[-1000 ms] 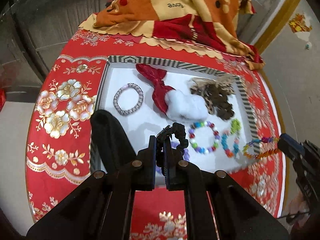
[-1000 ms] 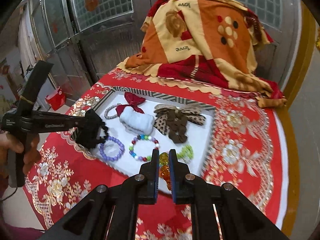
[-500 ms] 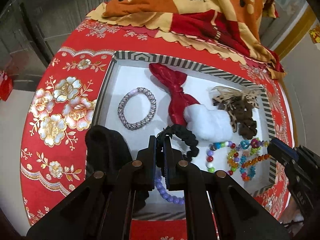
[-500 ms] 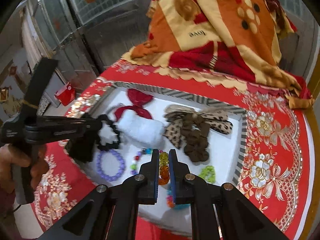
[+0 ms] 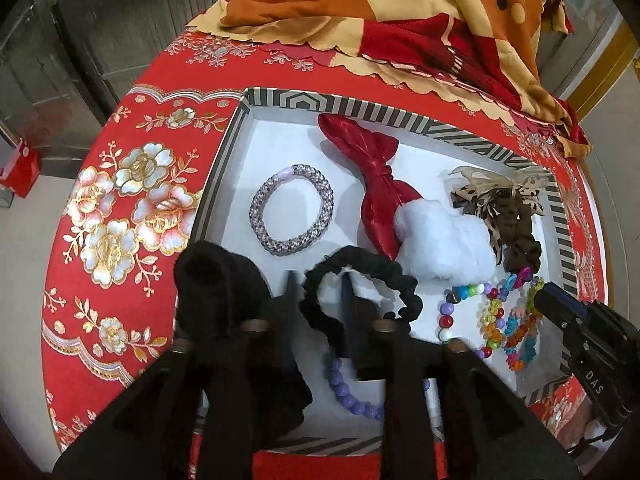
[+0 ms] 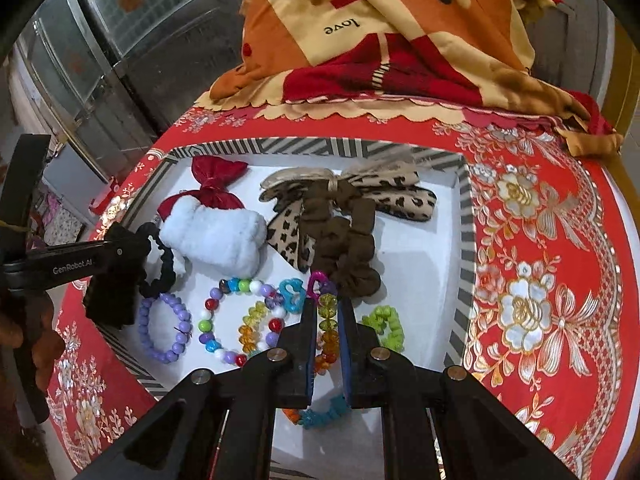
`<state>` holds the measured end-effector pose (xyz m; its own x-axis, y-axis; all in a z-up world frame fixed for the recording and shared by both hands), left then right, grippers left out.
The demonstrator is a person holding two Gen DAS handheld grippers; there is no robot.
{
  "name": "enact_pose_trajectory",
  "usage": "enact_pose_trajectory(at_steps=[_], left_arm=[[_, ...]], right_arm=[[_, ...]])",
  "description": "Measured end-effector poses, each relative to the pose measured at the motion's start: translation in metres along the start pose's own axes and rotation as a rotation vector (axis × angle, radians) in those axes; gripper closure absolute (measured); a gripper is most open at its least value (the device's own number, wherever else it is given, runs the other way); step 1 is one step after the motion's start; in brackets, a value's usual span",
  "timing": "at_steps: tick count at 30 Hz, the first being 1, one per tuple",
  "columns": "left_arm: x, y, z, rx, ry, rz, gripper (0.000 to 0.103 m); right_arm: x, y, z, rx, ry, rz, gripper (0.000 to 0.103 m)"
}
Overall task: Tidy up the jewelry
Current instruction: 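Carry the black scrunchie and heart bracelet into the tray while both tools release, then lift both open tools out of the tray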
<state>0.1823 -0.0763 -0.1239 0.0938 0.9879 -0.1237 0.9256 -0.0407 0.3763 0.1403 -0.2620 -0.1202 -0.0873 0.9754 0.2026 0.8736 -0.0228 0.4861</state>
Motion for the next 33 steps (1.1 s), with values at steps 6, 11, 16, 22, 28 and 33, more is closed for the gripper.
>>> enact_pose_trajectory(at_steps=[6,11,16,22,28,33], left_arm=[[-0.002,-0.005,-0.014,-0.060,0.022,0.011,0.052],[-0.005,-0.007,-0.038,-0.117,0.041,0.041,0.052],[-0.009,-0.009,-0.072,-0.202,0.096,0.110,0.052],[-0.011,-0.017,-0.107,-0.265,0.063,0.118,0.052],[-0.008,-0.028,-0.128,-0.298,0.075,0.135,0.052],[-0.005,-0.035,-0.139,-0.320,0.089,0.145,0.052]], right_arm=[[-0.001,-0.008,-0.007,-0.016,0.010,0.039,0.073],[0.005,-0.011,-0.035,-0.083,-0.024,0.051,0.073],[0.024,-0.012,-0.073,-0.177,-0.054,0.056,0.069],[0.050,-0.017,-0.105,-0.254,-0.104,0.062,0.062],[0.064,-0.026,-0.117,-0.266,-0.152,0.075,0.062],[0.070,-0.029,-0.127,-0.279,-0.155,0.104,0.062]])
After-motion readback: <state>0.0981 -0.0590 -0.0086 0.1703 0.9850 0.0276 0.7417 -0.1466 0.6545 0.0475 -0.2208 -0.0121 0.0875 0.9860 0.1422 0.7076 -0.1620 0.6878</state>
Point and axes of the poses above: each gripper's, at about its wrist camera, not at the fingertips, and z roughly the way its jaws point, x to its left, y to its top, the point moved 8 cm from there along z, roughly the way its jaws point, and after that the axes turned 2 degrees about -y, right-handed, at the moved point
